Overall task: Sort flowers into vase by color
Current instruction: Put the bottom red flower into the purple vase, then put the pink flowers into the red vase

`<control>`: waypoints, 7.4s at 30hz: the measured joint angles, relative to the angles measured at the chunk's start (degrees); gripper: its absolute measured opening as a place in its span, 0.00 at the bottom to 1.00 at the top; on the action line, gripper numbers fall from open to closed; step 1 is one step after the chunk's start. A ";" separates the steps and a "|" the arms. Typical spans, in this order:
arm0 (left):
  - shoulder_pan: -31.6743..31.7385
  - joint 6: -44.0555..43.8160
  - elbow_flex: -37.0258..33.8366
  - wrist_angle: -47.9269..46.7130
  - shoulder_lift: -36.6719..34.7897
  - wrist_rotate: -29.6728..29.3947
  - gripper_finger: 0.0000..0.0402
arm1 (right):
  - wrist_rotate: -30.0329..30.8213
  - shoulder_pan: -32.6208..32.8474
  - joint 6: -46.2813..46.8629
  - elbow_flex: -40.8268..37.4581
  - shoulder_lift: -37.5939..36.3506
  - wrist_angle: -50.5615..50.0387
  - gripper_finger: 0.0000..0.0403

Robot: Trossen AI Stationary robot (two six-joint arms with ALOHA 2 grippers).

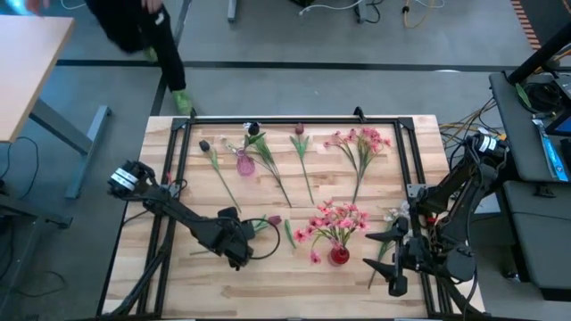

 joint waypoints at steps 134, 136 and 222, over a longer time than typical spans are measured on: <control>40.44 20.61 -30.34 38.80 -69.15 18.29 0.58 | 5.92 -10.98 -12.36 0.69 -22.32 0.50 0.71; 38.31 20.01 -30.34 38.80 -69.41 18.36 0.58 | 8.74 -12.74 -15.48 2.38 -22.59 0.51 0.70; 29.86 15.49 -29.94 39.12 -72.90 17.96 0.59 | -52.45 -88.00 27.39 77.25 20.60 -119.36 0.71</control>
